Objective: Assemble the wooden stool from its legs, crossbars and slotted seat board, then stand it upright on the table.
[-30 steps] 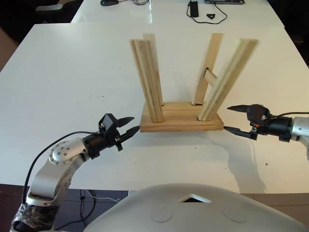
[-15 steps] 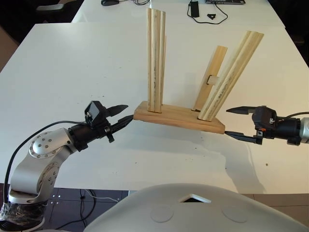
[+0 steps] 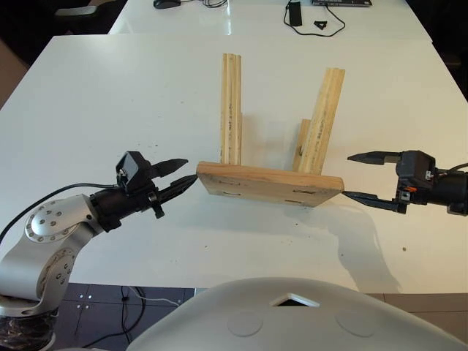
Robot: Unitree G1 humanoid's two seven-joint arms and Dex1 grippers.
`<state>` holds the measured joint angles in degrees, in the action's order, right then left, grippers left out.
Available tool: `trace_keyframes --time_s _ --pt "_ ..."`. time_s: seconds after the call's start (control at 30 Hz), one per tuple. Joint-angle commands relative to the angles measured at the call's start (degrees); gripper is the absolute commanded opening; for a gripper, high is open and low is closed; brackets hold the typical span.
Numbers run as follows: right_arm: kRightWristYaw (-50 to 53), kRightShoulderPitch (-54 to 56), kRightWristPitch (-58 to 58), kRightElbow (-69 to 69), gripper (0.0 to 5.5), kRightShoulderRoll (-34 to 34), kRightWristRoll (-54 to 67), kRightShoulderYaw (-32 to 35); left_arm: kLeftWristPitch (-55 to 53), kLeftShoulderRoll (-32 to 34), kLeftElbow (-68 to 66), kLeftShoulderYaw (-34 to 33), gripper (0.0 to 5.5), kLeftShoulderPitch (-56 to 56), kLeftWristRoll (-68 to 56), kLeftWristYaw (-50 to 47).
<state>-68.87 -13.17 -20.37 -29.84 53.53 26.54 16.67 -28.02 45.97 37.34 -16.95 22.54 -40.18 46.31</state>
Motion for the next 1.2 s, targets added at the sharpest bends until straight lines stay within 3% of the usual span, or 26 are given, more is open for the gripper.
trace_keyframes --time_s 0.03,0.53,0.67,0.93,1.07,1.2 --pt "-2.6 0.3 0.9 -1.7 3.54 -1.2 4.2 -3.0 2.1 1.6 5.0 2.2 2.11 1.3 -3.8 9.1" --pt "-9.5 2.6 3.3 12.6 3.54 1.3 3.1 -3.7 9.7 5.2 -8.8 2.5 2.11 3.2 8.8 18.3" --pt "-10.7 5.0 2.0 17.1 3.54 0.8 4.9 -4.0 16.3 4.5 -15.8 6.7 2.11 3.3 17.0 18.9" --pt "-12.7 9.1 6.7 26.1 3.54 -1.7 -0.8 -13.1 23.9 -0.7 -22.9 16.1 2.11 -1.4 24.5 17.0" --pt "-13.1 11.0 11.0 30.6 3.54 -3.3 -5.5 -18.1 25.5 -2.8 -26.5 17.7 2.11 -4.9 25.7 15.4" --pt "-13.7 11.5 13.8 33.9 3.54 -4.0 -7.2 -19.8 25.7 -2.1 -28.5 19.5 2.64 -5.0 26.1 16.9"
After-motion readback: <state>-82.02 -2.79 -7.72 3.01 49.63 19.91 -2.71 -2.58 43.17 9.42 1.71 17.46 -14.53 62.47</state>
